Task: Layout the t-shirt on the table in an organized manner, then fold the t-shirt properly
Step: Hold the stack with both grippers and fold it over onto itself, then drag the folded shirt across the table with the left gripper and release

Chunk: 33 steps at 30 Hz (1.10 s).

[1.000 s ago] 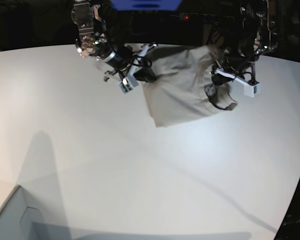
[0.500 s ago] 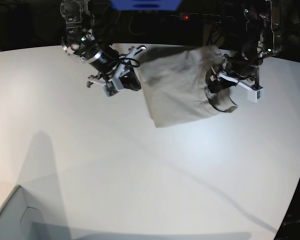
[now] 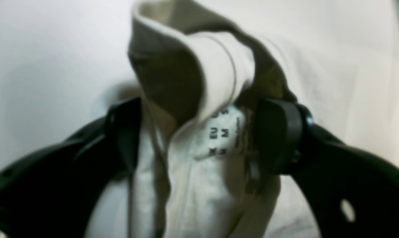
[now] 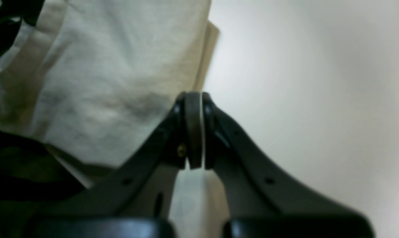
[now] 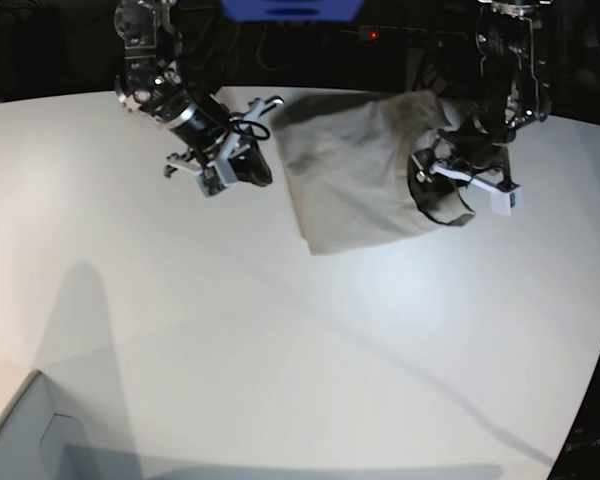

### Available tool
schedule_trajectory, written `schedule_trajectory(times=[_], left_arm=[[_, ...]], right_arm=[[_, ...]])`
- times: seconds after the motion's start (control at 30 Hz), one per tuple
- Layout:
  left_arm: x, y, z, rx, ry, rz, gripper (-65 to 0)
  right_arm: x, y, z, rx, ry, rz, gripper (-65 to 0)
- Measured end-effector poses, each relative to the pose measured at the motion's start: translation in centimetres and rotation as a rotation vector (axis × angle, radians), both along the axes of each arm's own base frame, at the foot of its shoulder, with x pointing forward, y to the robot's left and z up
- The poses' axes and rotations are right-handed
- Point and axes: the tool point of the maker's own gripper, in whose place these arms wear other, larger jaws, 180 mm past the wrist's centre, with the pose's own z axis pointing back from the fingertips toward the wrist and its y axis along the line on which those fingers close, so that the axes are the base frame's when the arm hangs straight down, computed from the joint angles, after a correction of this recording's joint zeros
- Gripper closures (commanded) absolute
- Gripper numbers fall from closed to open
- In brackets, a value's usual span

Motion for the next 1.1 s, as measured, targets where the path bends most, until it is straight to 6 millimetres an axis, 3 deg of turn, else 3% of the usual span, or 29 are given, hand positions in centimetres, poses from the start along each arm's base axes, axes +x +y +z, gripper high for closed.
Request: schedule_trajectory(times=[0.2,0.27,0.4,0.53,0.73,0.9,1.1], left_arm=[[-0.1,-0.5,-0.7,-0.006,0.042,-0.022,-8.3],[0.3,-0.6,-0.5,-0.007,0.038,-0.025,0.0],[1.6,-1.3,-0.4,0.014,0.039,-0.087,0.0],[4.5,-3.4,-0.2,0.060,0.026,-0.227,0.0],[9.6,-9.0,0.2,0.171,0.014,-0.512,0.0],[13.0,-14.1,1.9,0.345,-0.040,-0.787,0.0],[16.5,-22.5,5.1,0.475,-0.268,-0.987,0.0]], right_arm=[[0.7,-3.1,-0.1,-0.032,-0.005,-0.077,0.0],[1.0,-4.0,0.3,-0.039,-0.017,-0.106,0.0],[1.8,-6.6,1.6,-0.074,-0.061,-0.162,0.0],[2.0,-9.6,2.1,-0.100,-0.074,-0.241,0.0],[1.1,-14.7,1.8,-0.151,-0.057,-0.373,0.0],[0.1,-18.3,1.9,-0.188,-0.048,-0.468,0.0],[-1.5,-22.0,1.9,-0.223,-0.034,-0.573,0.0]])
